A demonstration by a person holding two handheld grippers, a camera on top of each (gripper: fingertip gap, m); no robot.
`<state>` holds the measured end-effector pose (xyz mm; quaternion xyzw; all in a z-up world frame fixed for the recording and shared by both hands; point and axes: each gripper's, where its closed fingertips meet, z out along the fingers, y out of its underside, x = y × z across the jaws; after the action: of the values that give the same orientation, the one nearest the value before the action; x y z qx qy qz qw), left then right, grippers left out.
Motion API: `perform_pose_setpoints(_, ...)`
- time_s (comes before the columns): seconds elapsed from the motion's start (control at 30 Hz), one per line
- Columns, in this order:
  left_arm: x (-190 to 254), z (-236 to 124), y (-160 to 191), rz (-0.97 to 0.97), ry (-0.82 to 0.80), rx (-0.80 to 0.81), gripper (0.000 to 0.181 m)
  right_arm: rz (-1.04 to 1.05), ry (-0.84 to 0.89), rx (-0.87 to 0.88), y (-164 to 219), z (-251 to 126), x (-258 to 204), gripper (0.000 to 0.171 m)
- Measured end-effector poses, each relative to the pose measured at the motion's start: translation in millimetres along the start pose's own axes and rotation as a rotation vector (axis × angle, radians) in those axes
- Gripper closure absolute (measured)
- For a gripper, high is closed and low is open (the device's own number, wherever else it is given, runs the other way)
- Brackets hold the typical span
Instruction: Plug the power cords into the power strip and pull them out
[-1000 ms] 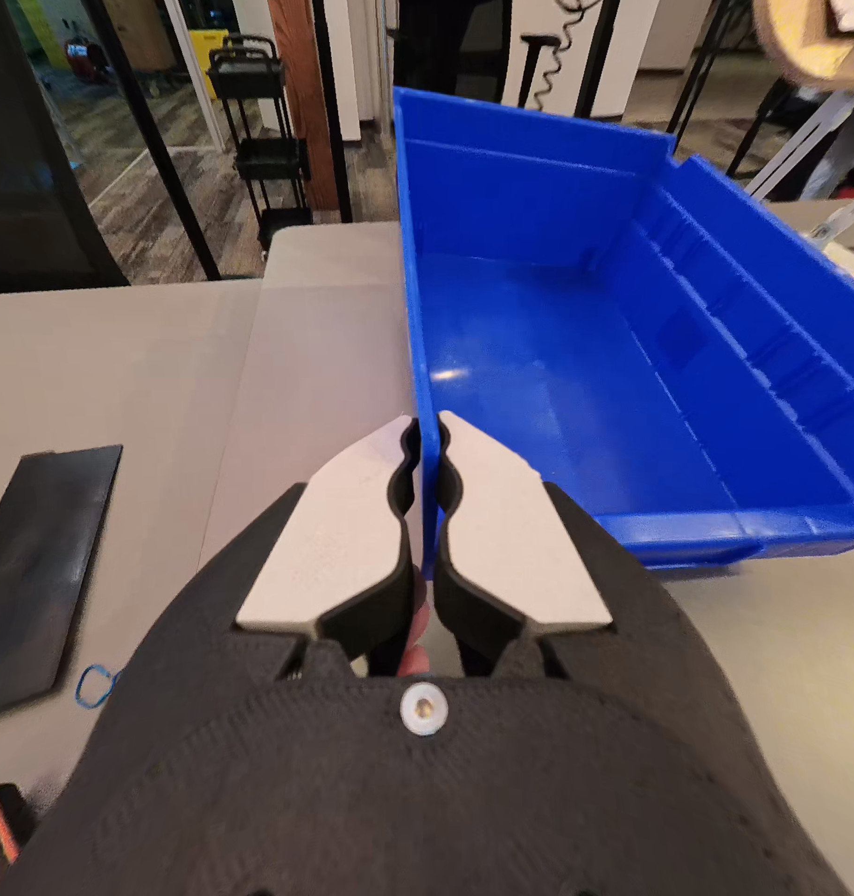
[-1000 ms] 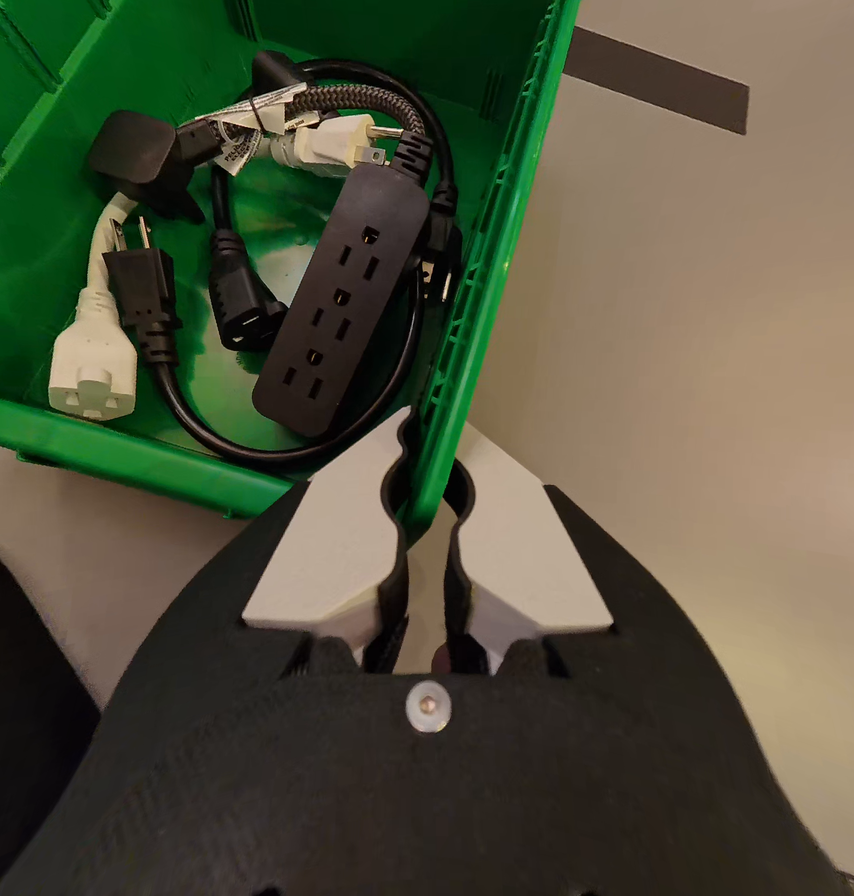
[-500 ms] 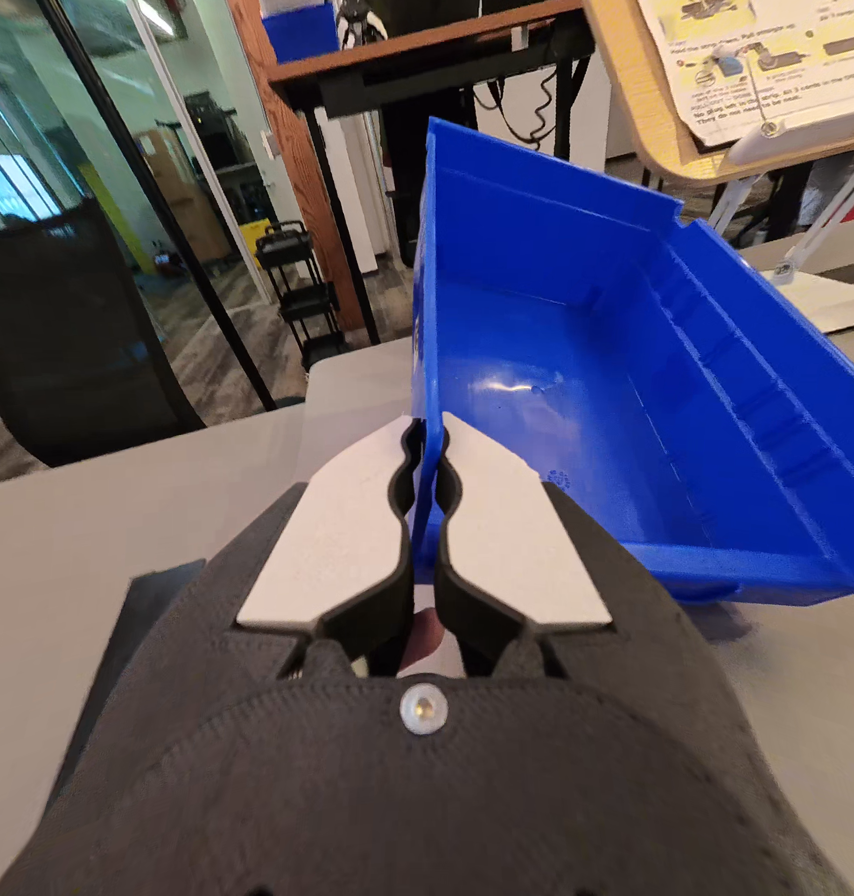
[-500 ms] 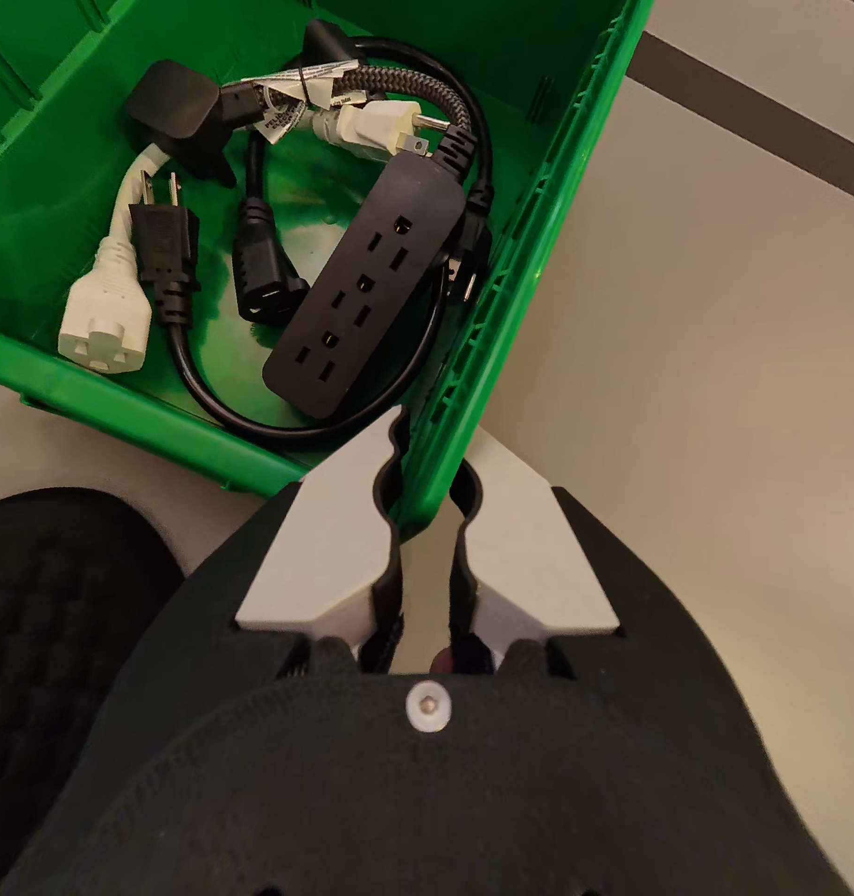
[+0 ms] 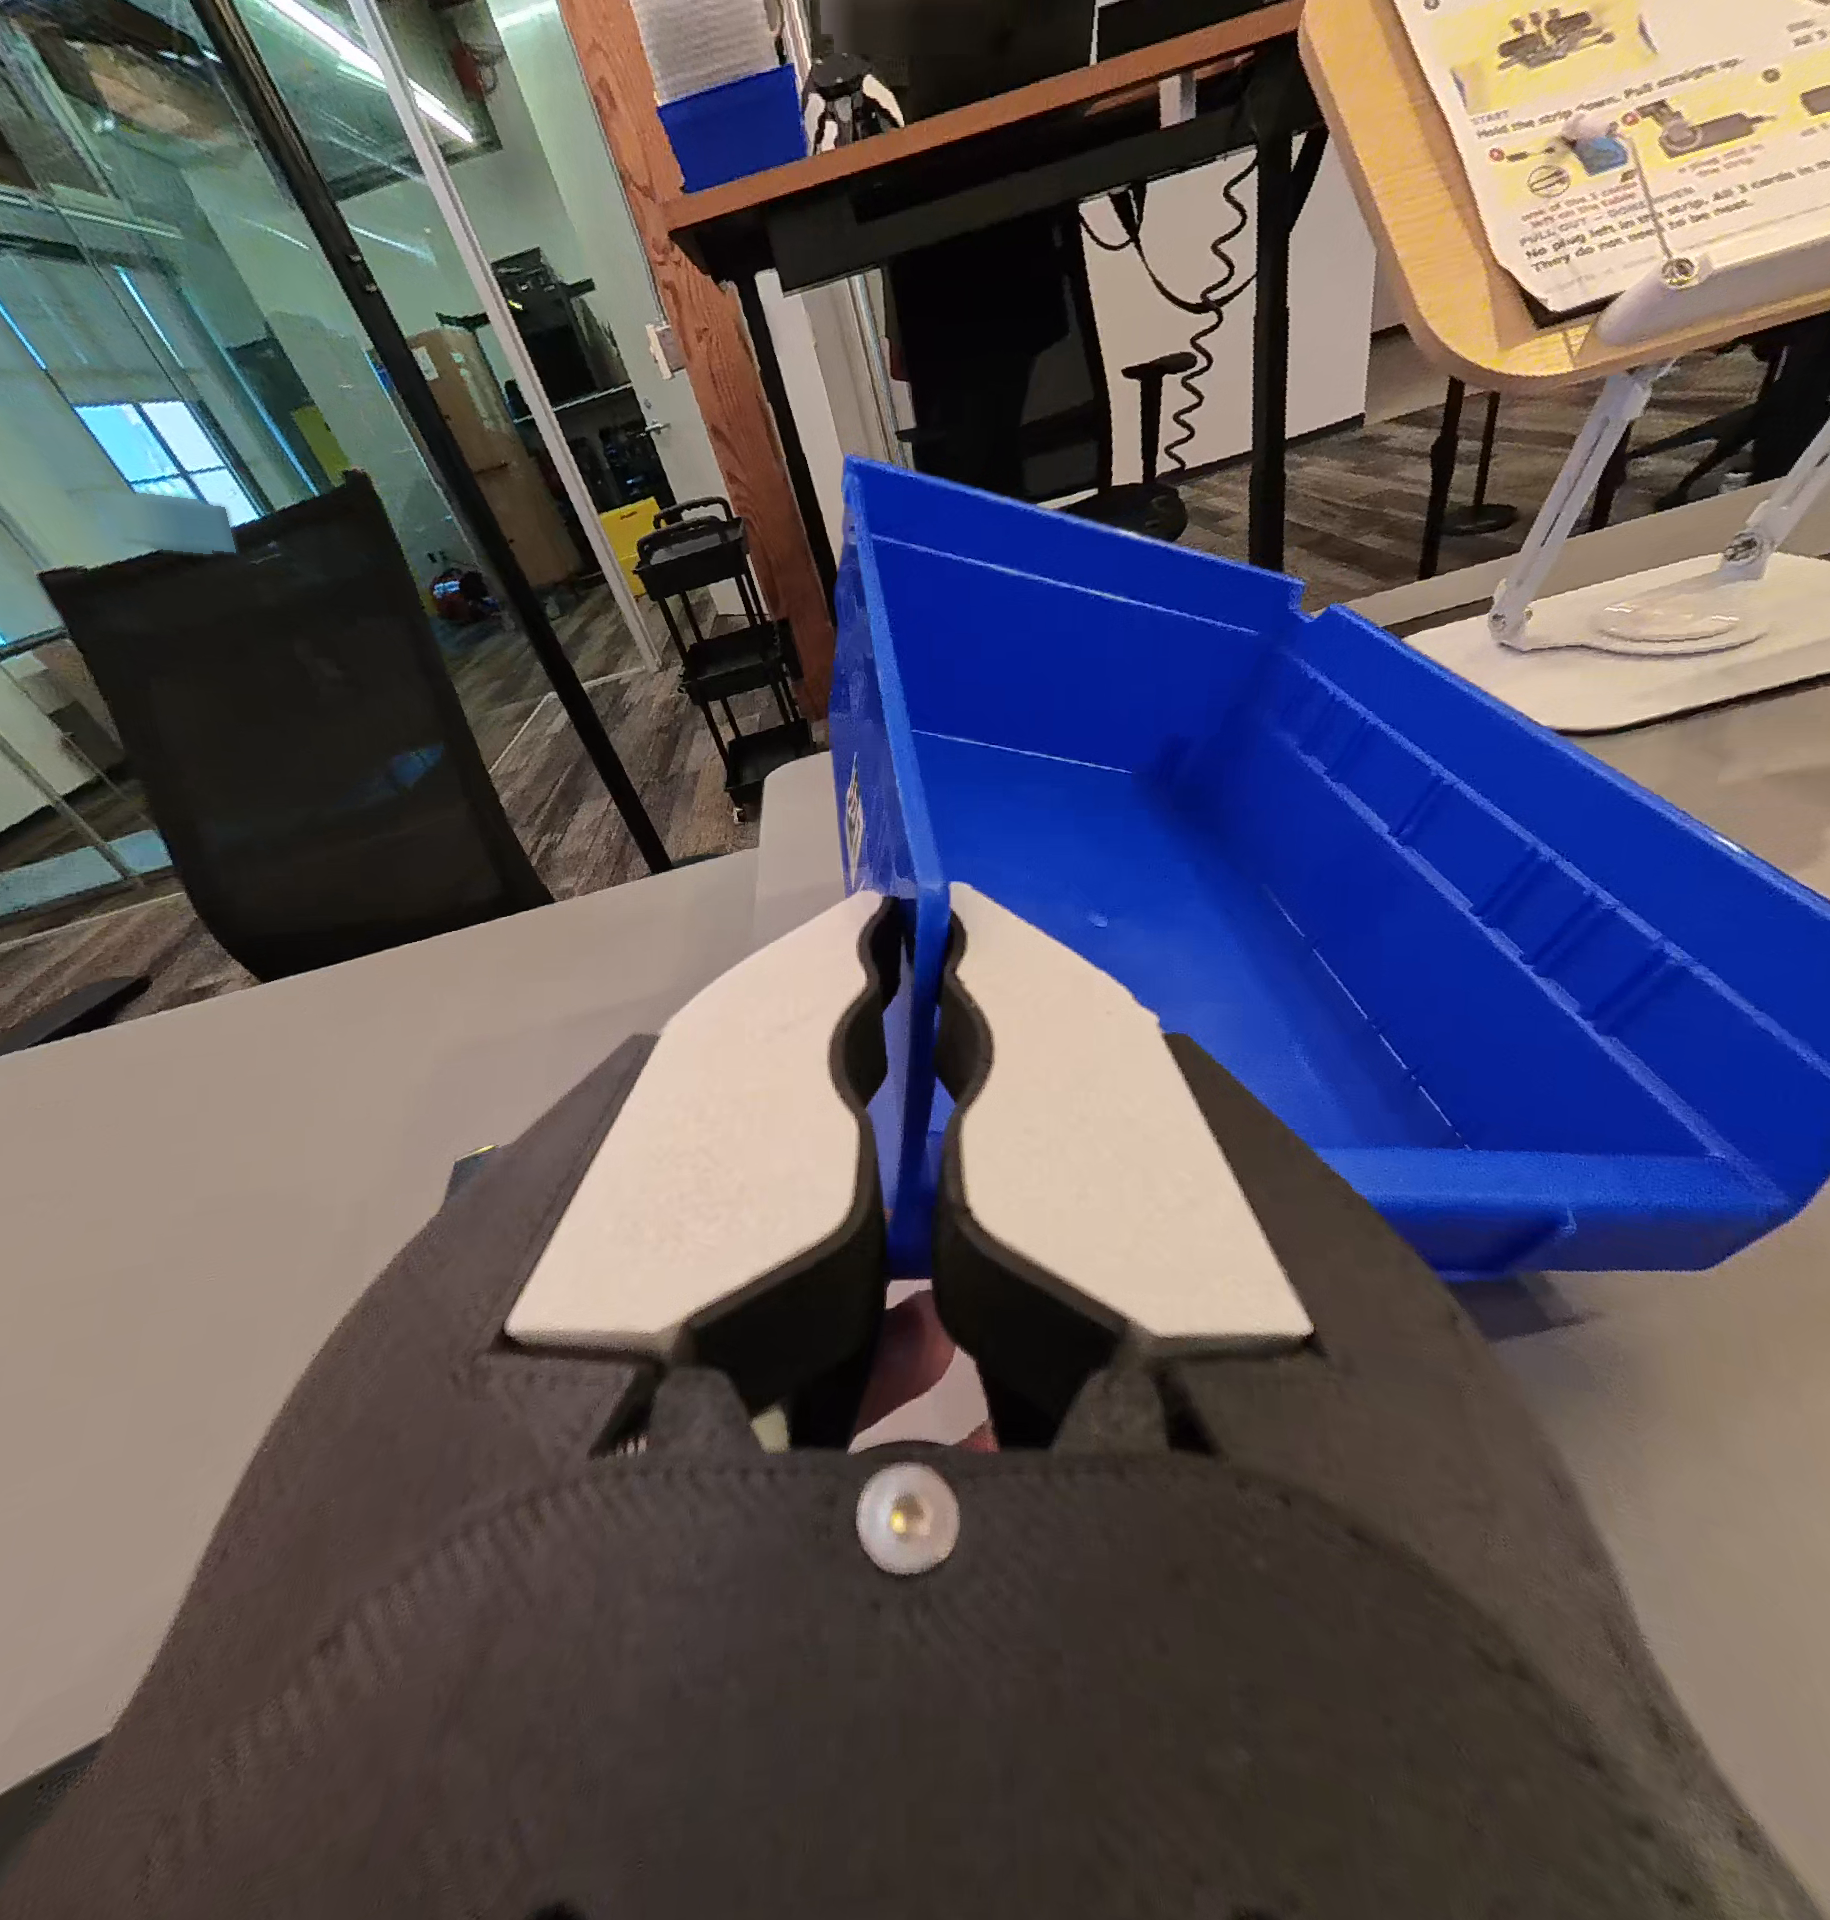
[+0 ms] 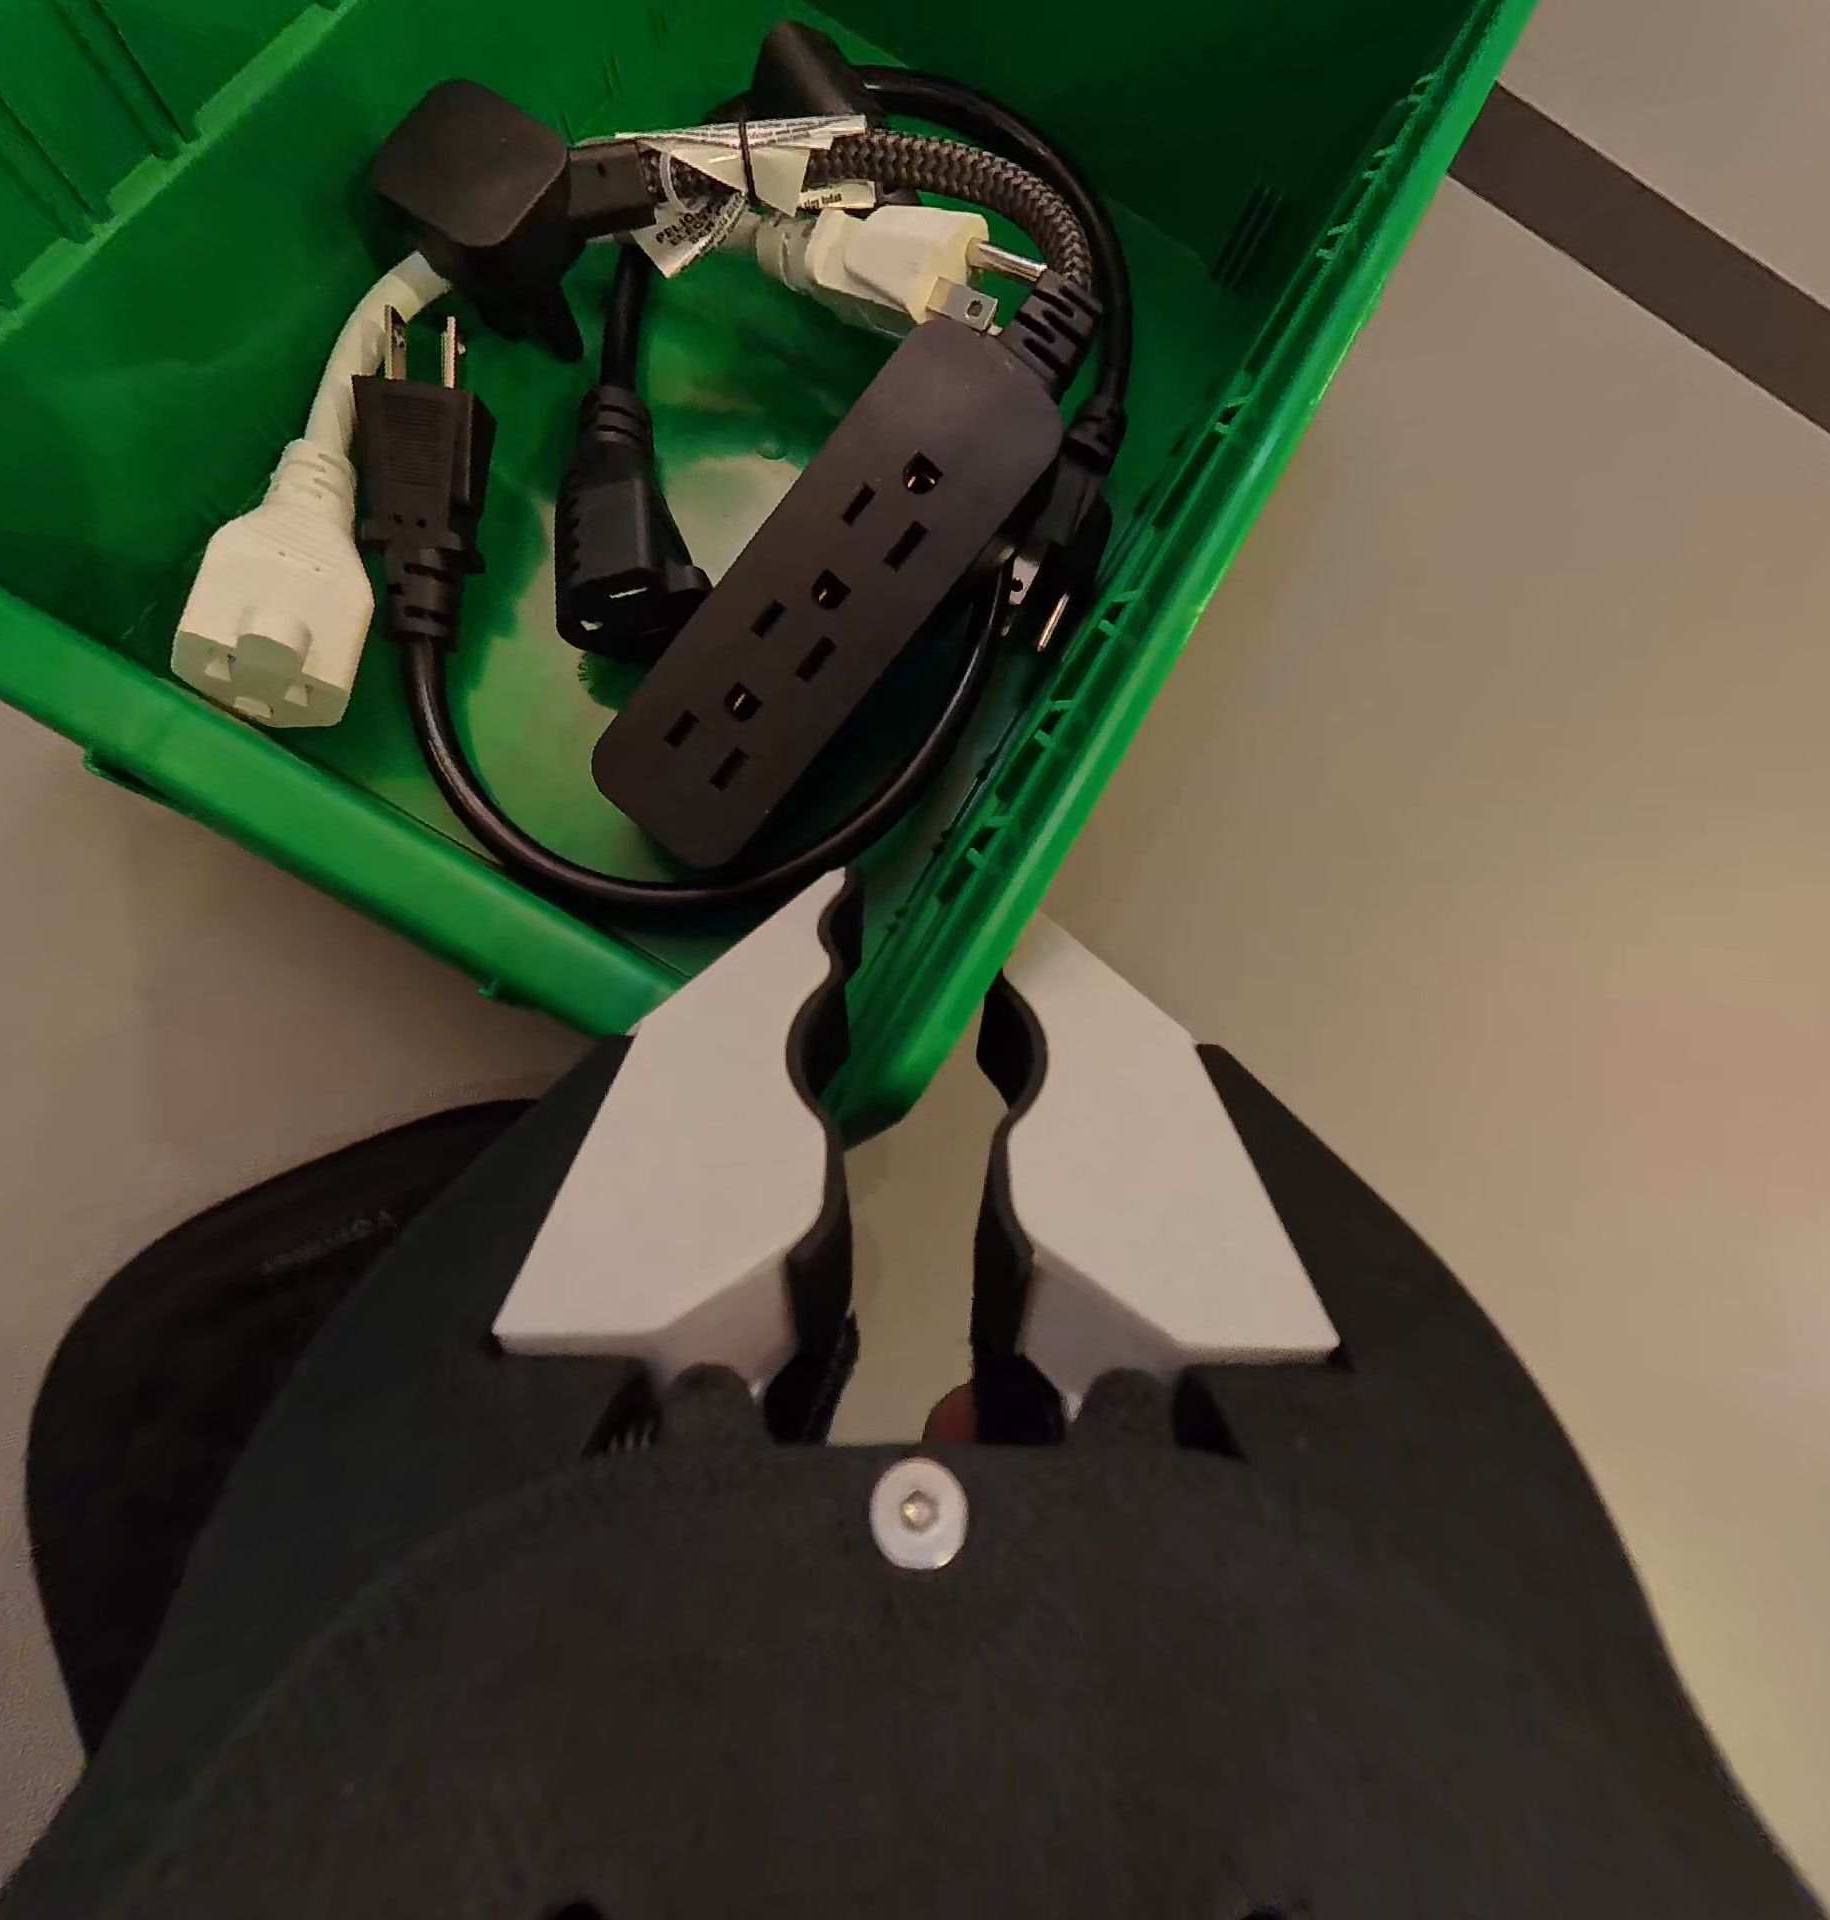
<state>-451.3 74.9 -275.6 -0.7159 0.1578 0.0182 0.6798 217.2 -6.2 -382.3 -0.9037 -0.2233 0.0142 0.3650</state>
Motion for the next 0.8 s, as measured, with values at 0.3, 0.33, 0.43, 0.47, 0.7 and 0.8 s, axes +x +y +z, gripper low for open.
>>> perform_pose_setpoints(0.3,-11,-35,-8,0.056,-0.044,0.032,0.179,-0.039,-0.059,0.013,-21,10,-51,0.149)
perform_pose_setpoints(0.33,-13,-38,-10,0.055,-0.049,0.042,0.179,-0.043,-0.068,0.017,-25,12,-58,0.147)
perform_pose_setpoints(0.43,-18,-47,-15,0.039,-0.060,0.059,0.179,-0.051,-0.081,0.026,-35,18,-75,0.147)
perform_pose_setpoints(0.47,-20,-49,-16,0.031,-0.066,0.065,0.179,-0.052,-0.086,0.030,-38,20,-81,0.147)
perform_pose_setpoints(0.7,-37,-73,-24,-0.012,-0.090,0.111,0.179,-0.065,-0.117,0.060,-63,34,-127,0.145)
perform_pose_setpoints(0.8,-45,-85,-25,-0.036,-0.104,0.133,0.179,-0.072,-0.140,0.067,-75,41,-148,0.144)
